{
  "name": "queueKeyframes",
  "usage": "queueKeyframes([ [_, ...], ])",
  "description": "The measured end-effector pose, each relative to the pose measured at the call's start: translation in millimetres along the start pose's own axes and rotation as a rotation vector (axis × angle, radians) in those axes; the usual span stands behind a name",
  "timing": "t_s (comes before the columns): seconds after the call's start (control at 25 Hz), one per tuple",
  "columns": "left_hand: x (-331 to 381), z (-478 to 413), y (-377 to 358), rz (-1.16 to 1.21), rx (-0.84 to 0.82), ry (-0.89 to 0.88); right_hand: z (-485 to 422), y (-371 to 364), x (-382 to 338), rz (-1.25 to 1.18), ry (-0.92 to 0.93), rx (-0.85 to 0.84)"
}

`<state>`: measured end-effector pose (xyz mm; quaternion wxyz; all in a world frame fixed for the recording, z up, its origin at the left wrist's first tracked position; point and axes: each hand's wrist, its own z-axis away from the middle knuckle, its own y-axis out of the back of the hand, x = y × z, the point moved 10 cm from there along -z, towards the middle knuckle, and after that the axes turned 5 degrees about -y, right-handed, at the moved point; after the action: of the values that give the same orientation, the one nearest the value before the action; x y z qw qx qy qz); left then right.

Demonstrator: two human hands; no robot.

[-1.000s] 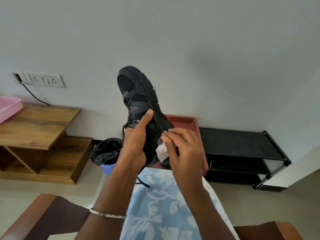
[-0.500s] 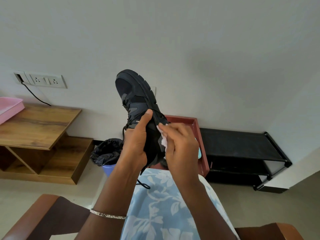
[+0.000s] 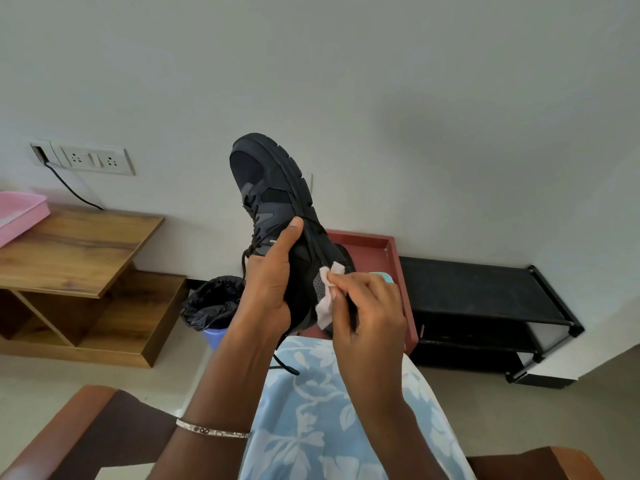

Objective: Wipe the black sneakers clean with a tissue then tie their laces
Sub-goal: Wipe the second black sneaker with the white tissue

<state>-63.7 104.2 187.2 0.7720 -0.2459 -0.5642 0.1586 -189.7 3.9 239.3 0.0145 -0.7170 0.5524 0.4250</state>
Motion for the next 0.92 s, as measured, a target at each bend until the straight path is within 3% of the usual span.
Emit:
queueKeyframes([
  [0.32,-9,11,-7,-0.037,-0.034,-0.029,-66,-38,-2,-0.015,0.035,-0.185],
  [0.52,4,4,0,-0.078,-0.028,-0.031,-32,-9,-3,-0.08,0.146,-0.097],
  [0.72,5,-2,5,-0.052,0.029,-0.003,-9,4,10,-0.065,0.095,-0.045],
  [0.92,-7,2,2,-0.059,0.009,-0.002,-55,-24,-2,0.025,0.085,-0.165],
])
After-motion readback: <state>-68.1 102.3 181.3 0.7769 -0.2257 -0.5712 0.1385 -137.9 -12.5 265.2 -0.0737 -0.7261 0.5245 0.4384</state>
